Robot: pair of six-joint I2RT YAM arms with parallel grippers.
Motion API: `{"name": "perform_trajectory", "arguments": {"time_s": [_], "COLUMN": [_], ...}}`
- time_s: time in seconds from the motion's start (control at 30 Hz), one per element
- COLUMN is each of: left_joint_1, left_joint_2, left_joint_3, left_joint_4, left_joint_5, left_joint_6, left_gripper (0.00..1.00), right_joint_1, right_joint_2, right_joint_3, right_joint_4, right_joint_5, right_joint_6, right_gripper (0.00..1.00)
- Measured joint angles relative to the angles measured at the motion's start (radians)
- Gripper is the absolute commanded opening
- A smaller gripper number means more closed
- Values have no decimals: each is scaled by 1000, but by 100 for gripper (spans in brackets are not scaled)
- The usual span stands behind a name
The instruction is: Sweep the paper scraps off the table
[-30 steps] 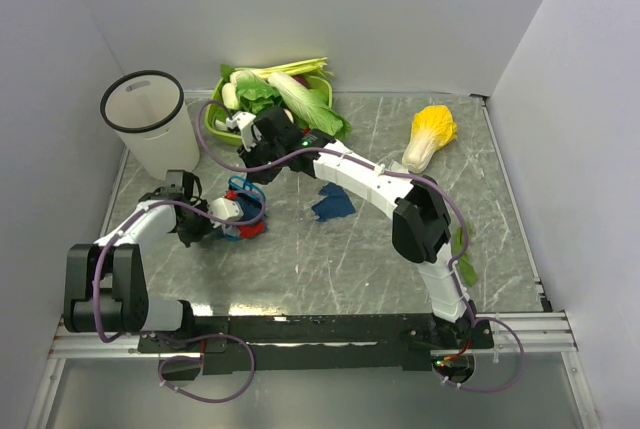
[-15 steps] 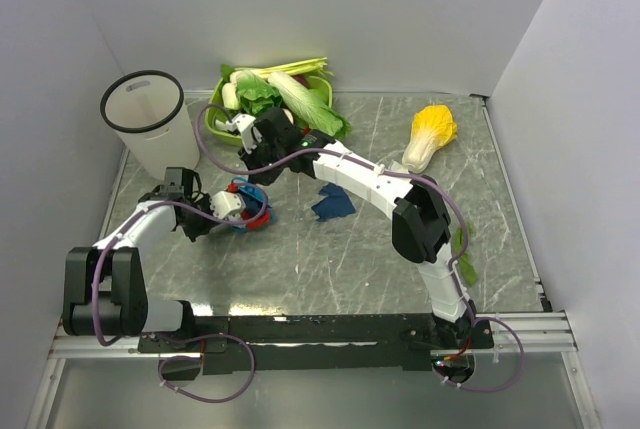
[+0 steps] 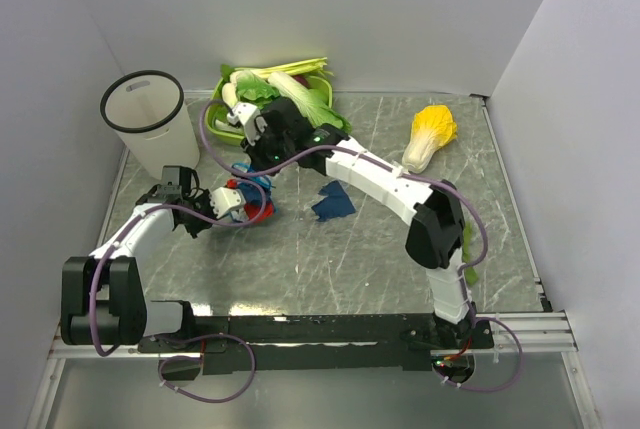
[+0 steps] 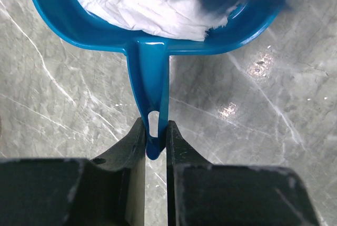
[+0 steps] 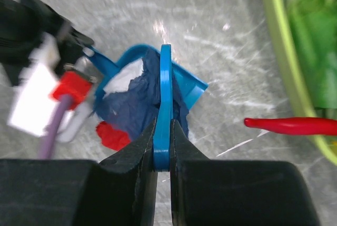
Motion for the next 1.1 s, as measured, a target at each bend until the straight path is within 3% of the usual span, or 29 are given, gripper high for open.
{"name": "perform_trajectory", "arguments": {"time_s": [0.63, 0.93, 1.1], "left_joint_1": [0, 0, 0], "left_joint_2": [-44, -92, -101], "left_joint_3": [4, 65, 148], "left_joint_4": [5, -76, -144], "left_joint_5": [25, 26, 40], "left_joint_6": [-12, -13, -39], "left_gripper": [1, 1, 1], "right_joint_1": [-20, -219, -287], "right_joint_2": [-124, -352, -391], "right_joint_3": [-16, -101, -202], "right_joint_4": [4, 67, 100], "right_joint_5": [31, 74, 133], "right_joint_6": [-28, 52, 88], "right_gripper": [0, 0, 0]}}
